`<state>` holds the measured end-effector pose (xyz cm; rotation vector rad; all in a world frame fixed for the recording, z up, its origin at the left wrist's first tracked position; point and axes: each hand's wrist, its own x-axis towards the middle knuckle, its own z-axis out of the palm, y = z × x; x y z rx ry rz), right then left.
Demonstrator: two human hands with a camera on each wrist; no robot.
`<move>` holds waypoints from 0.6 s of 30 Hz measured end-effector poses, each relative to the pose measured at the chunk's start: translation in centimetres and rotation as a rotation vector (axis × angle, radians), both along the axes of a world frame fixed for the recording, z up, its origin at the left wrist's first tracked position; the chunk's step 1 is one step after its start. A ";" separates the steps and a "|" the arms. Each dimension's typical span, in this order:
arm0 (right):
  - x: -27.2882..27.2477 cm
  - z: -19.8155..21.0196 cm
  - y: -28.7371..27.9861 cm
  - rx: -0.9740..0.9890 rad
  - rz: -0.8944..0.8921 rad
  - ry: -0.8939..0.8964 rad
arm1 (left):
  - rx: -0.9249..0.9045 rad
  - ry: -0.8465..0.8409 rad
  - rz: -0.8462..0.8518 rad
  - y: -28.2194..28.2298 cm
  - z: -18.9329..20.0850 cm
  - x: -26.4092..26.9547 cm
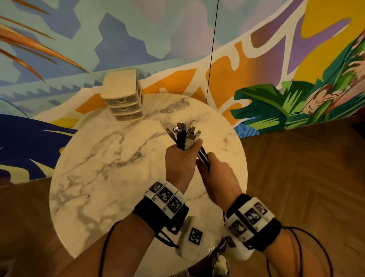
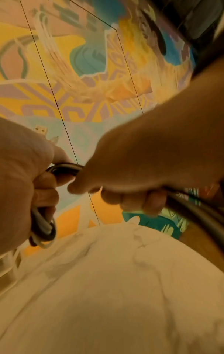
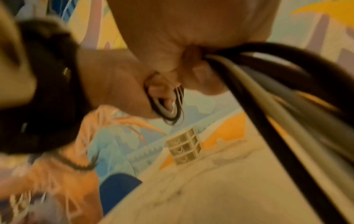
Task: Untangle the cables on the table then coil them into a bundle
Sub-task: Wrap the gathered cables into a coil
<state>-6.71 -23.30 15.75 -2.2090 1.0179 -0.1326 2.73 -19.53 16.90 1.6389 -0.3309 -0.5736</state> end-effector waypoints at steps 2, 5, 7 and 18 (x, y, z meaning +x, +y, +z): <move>-0.3 0.7 -2.0 0.309 -0.035 -0.102 | -0.026 -0.041 -0.076 0.8 -0.1 0.6; -1.3 2.1 -4.0 0.917 -0.158 -0.338 | -0.026 -0.091 -0.244 2.0 -0.3 1.2; -1.2 2.7 -4.3 1.105 -0.129 -0.380 | -0.052 -0.095 -0.383 2.4 -0.5 0.9; 0.7 4.9 -3.2 1.103 0.073 -0.287 | -0.175 0.036 -0.550 1.9 1.6 1.0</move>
